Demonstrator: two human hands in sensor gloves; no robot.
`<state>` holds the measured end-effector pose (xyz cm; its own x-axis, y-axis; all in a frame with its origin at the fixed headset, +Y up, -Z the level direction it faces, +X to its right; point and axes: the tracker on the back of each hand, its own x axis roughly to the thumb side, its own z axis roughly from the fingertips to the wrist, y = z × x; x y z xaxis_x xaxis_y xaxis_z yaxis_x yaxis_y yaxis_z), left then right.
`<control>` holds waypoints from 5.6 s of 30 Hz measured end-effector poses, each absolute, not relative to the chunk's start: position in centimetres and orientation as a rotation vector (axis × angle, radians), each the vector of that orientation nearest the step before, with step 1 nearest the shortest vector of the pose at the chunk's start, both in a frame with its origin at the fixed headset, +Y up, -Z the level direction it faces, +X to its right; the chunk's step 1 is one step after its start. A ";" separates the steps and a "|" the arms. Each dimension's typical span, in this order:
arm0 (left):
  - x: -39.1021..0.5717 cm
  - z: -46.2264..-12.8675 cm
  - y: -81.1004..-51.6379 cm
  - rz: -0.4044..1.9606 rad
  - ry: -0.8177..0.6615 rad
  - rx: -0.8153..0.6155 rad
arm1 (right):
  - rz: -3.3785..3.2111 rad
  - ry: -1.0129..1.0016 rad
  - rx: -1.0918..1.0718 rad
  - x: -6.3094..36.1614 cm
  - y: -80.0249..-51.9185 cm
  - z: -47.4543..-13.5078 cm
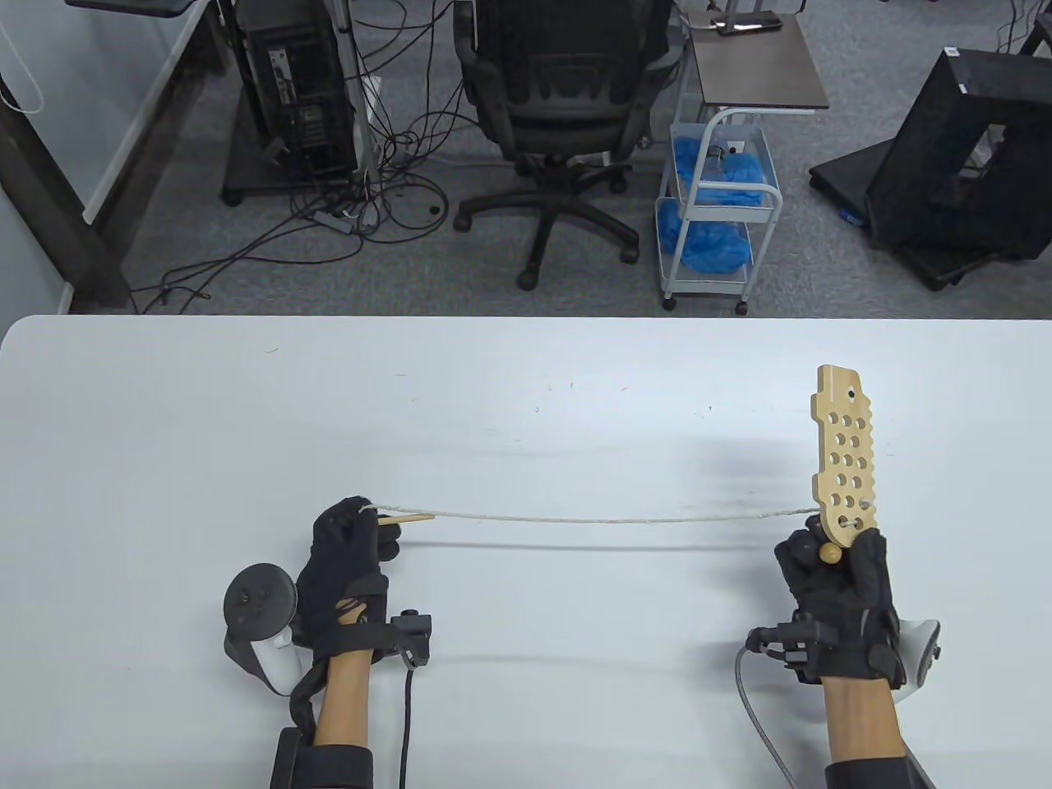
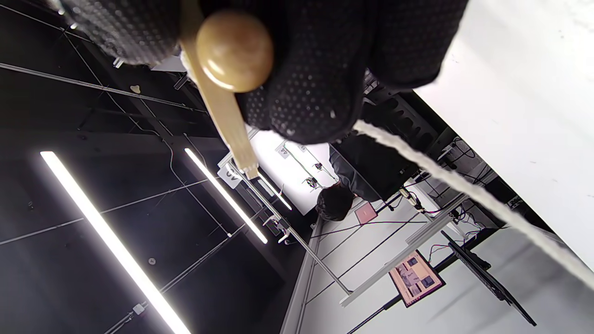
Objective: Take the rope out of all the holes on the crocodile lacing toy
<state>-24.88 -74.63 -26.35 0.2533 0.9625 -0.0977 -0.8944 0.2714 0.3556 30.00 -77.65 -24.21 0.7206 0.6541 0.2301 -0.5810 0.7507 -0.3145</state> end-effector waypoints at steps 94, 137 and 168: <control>-7.3 -24.1 -72.3 1.262 -0.511 -0.134 | 1.148 0.158 0.304 16.5 -76.3 -23.9; -6.7 -24.1 -73.4 1.133 -0.408 -0.345 | 1.821 -0.477 0.221 18.4 -72.0 -21.5; -11.0 -26.0 -72.3 1.015 -0.378 -0.236 | 1.549 -0.334 -0.170 24.8 -75.2 -24.0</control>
<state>-11.04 -72.35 -25.95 0.4713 0.8598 0.1968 -0.7793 0.5104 -0.3637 24.76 -75.18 -23.95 -0.0115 0.9945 0.1037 -0.9489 0.0219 -0.3149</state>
